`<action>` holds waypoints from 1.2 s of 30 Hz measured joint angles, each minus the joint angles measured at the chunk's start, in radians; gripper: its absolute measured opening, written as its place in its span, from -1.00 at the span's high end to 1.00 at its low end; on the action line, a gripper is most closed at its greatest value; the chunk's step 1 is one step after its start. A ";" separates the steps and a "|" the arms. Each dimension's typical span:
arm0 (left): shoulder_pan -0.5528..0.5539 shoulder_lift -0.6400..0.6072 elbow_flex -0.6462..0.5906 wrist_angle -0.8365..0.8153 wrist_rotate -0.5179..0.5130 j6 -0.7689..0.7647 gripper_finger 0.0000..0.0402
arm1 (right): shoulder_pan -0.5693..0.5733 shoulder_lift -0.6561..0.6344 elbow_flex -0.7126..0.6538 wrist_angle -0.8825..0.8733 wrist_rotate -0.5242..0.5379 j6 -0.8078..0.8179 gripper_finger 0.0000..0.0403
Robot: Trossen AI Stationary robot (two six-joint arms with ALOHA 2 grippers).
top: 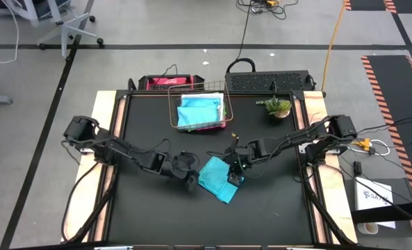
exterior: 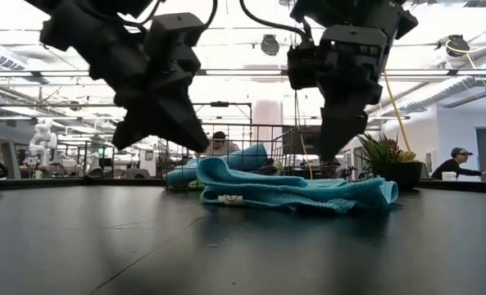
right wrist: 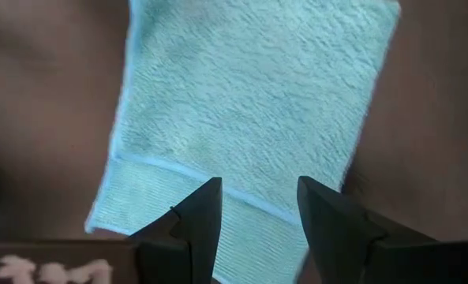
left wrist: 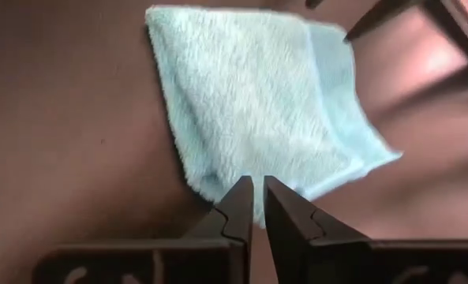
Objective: Fold microfiber towels
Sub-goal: Stack the folded light blue microfiber cloth on top of the folded light blue microfiber cloth in the wire basket
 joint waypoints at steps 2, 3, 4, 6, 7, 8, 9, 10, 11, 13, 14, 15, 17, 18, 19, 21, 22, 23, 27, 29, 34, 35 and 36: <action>0.029 0.003 0.001 0.012 0.039 -0.010 0.82 | 0.000 0.000 -0.002 -0.013 0.001 0.002 0.21; 0.043 0.004 0.001 0.019 0.064 -0.013 0.79 | 0.000 0.000 -0.002 -0.014 0.001 0.002 0.21; 0.056 0.004 0.000 0.031 0.093 -0.020 0.76 | 0.000 0.000 -0.002 -0.022 0.000 0.003 0.21; 0.072 0.009 0.001 0.041 0.124 -0.029 0.67 | 0.000 0.000 -0.002 -0.042 0.000 0.003 0.21; 0.078 0.016 0.001 0.041 0.133 -0.037 0.62 | 0.000 0.000 -0.002 -0.046 0.000 0.003 0.21; 0.082 0.021 0.001 0.032 0.140 -0.045 0.57 | 0.000 0.000 -0.002 -0.052 0.000 0.004 0.21; 0.082 0.025 -0.001 0.025 0.151 -0.047 0.51 | 0.000 0.000 -0.002 -0.056 0.000 0.004 0.21; 0.082 0.031 -0.001 0.037 0.156 -0.050 0.47 | 0.000 0.000 -0.002 -0.054 0.000 0.004 0.21; 0.082 0.039 0.001 0.063 0.159 -0.058 0.42 | 0.000 0.000 -0.002 -0.054 0.000 0.004 0.21; 0.082 0.053 0.002 0.074 0.161 -0.082 0.33 | 0.000 0.000 -0.003 -0.060 0.000 0.011 0.21; 0.082 0.062 0.000 0.080 0.161 -0.094 0.30 | 0.000 0.000 -0.003 -0.059 0.000 0.011 0.21; 0.082 0.074 0.000 0.108 0.164 -0.105 0.27 | 0.000 0.000 -0.006 -0.056 0.000 0.011 0.21; 0.084 0.086 0.001 0.140 0.181 -0.114 0.24 | 0.000 0.000 -0.015 -0.062 0.000 0.011 0.21; 0.085 0.090 0.000 0.147 0.187 -0.118 0.23 | 0.000 0.000 -0.020 -0.062 0.000 0.011 0.21; 0.085 0.099 0.001 0.170 0.192 -0.123 0.22 | 0.000 0.000 -0.026 -0.059 0.001 0.011 0.21; 0.085 0.110 0.002 0.155 0.194 -0.124 0.22 | 0.000 0.000 -0.035 -0.061 0.001 0.011 0.21; 0.085 0.112 -0.001 0.145 0.195 -0.123 0.22 | -0.001 0.000 -0.038 -0.058 0.002 0.007 0.20; 0.085 0.112 -0.001 0.145 0.195 -0.124 0.22 | -0.001 0.000 -0.041 -0.055 0.002 0.005 0.20; 0.093 0.110 0.001 0.135 0.191 -0.122 0.22 | -0.001 0.000 -0.064 -0.021 0.003 -0.015 0.20; 0.096 0.110 0.001 0.134 0.190 -0.123 0.22 | -0.001 0.001 -0.074 -0.013 0.003 -0.019 0.20; 0.099 0.110 0.001 0.127 0.186 -0.124 0.22 | -0.001 0.001 -0.083 -0.005 0.006 -0.018 0.12; 0.099 0.110 0.001 0.129 0.186 -0.124 0.22 | -0.002 0.001 -0.083 -0.003 0.007 -0.016 0.08; 0.099 0.110 0.001 0.128 0.186 -0.124 0.22 | -0.005 0.001 -0.083 -0.001 0.007 -0.016 0.04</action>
